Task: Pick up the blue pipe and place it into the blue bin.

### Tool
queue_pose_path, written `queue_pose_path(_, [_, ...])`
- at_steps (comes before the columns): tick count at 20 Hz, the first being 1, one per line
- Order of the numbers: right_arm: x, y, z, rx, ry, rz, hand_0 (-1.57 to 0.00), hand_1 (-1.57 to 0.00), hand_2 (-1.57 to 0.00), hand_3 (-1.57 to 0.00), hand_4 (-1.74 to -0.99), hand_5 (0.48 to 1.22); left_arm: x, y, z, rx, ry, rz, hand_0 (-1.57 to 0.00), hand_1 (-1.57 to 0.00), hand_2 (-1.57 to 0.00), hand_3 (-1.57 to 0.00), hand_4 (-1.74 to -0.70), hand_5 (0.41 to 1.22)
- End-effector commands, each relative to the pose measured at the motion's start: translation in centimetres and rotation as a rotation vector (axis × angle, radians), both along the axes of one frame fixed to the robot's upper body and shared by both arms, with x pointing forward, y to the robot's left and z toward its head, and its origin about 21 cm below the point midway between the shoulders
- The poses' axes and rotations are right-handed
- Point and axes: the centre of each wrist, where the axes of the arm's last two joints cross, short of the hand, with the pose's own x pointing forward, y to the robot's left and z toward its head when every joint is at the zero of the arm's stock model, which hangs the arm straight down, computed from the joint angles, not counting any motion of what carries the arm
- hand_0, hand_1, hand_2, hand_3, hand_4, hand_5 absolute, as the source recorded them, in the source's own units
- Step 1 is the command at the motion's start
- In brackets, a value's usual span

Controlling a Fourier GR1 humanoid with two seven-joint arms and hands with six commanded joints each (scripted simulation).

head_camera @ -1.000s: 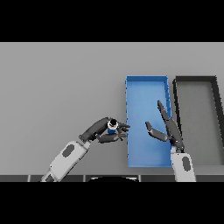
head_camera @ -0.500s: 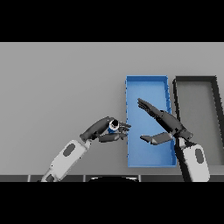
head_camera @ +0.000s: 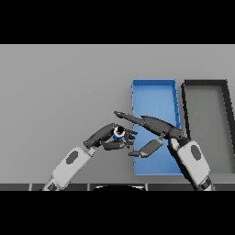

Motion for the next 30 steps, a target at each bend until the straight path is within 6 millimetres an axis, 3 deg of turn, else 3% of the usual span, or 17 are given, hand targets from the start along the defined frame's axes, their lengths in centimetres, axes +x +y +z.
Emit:
queue_pose_path(1, [0.3,0.5,0.2,-0.012,-0.011,0.017,0.00,0.00,0.00,0.00,-1.270,0.510,-0.1,-0.2,0.1,-0.004,0.002,-0.005,-1.57,-1.57,-1.57,-1.49,-1.63,1.221])
queue_pose_path(9, [2.1,5.2,0.6,-0.080,0.010,0.087,0.00,0.00,-0.01,0.00,-1.210,0.498,0.4,-0.1,-0.2,0.022,-0.004,-0.002,-1.57,-1.57,-1.57,-1.56,-1.47,1.221])
queue_pose_path(10, [2.4,5.7,0.8,-0.083,0.013,0.101,-0.02,-0.03,-0.05,-0.03,-1.236,0.493,0.3,-0.1,-0.3,0.041,0.013,0.001,-1.57,-1.57,-1.57,-1.56,-1.52,1.221])
queue_pose_path(11, [2.7,6.1,1.1,-0.089,0.005,0.122,-0.11,-0.14,-0.16,-0.12,-1.291,0.483,0.3,0.2,-0.4,0.041,0.008,-0.006,-1.57,-1.57,-1.57,-1.28,-1.57,1.221])
queue_pose_path(12, [2.6,6.4,1.0,-0.090,-0.006,0.135,-0.26,-0.30,-0.31,-0.25,-1.348,0.477,0.2,-0.1,-0.4,0.094,-0.002,0.012,-1.57,-1.57,-1.57,-1.19,-1.60,1.221])
queue_pose_path(13, [2.5,6.9,1.0,-0.097,-0.010,0.155,-0.47,-0.49,-0.49,-0.52,-1.365,0.477,0.2,0.2,0.0,0.150,-0.032,0.010,-1.57,-1.53,-1.57,-1.12,-1.63,1.221])
queue_pose_path(14, [2.5,7.2,1.0,-0.089,-0.013,0.167,-0.69,-0.70,-0.71,-0.66,-1.433,0.486,0.0,0.2,-0.1,0.140,-0.028,0.023,-1.57,-1.54,-1.57,-1.12,-1.65,1.221])
queue_pose_path(16, [2.7,8.0,1.3,-0.056,-0.004,0.188,-1.01,-1.02,-1.02,-0.88,-1.527,0.570,0.0,0.2,-0.2,0.094,-0.040,0.022,-1.57,-1.55,-1.57,-1.28,-1.68,1.221])
queue_pose_path(17, [2.5,8.0,1.1,-0.023,0.016,0.208,-1.12,-1.13,-1.13,-1.02,-1.498,0.638,0.0,0.3,-0.1,0.072,-0.031,0.006,-1.57,-1.55,-1.57,-1.34,-1.69,1.221])
queue_pose_path(19, [2.9,8.2,1.0,0.007,0.014,0.206,-1.28,-1.29,-1.29,-1.22,-1.457,0.848,0.2,0.2,-0.2,0.033,-0.010,-0.001,-1.57,-1.56,-1.57,-1.42,-1.71,1.221])
queue_pose_path(22, [2.4,8.3,0.8,-0.009,-0.060,0.220,-1.42,-1.43,-1.43,-1.39,-1.435,1.030,0.3,0.1,-0.3,0.040,0.003,0.001,-1.57,-1.57,-1.57,-1.50,-1.72,1.221])
queue_pose_path(27, [2.4,8.6,0.9,0.021,-0.028,0.244,-1.52,-1.52,-1.52,-1.51,-1.470,1.158,0.4,0.1,0.1,0.039,-0.016,0.011,-1.57,-1.57,-1.57,-1.55,-1.73,1.221])
queue_pose_path(28, [2.2,8.3,0.9,0.027,-0.022,0.246,-1.53,-1.53,-1.53,-1.52,-1.475,1.171,0.3,0.4,0.1,0.036,-0.017,0.005,-1.57,-1.57,-1.57,-1.44,-1.72,1.221])
queue_pose_path(29, [2.1,8.0,1.0,0.058,-0.028,0.251,-1.54,-1.54,-1.54,-1.53,-1.478,1.181,0.2,0.3,0.2,0.044,-0.032,-0.001,-1.57,-1.51,-1.46,-1.47,-1.66,1.221])
queue_pose_path(30, [2.1,8.3,1.3,0.047,-0.028,0.245,-1.55,-1.55,-1.55,-1.54,-1.481,1.189,0.3,0.4,0.2,0.061,-0.061,-0.003,-1.31,-1.24,-1.19,-1.20,-1.54,1.221])
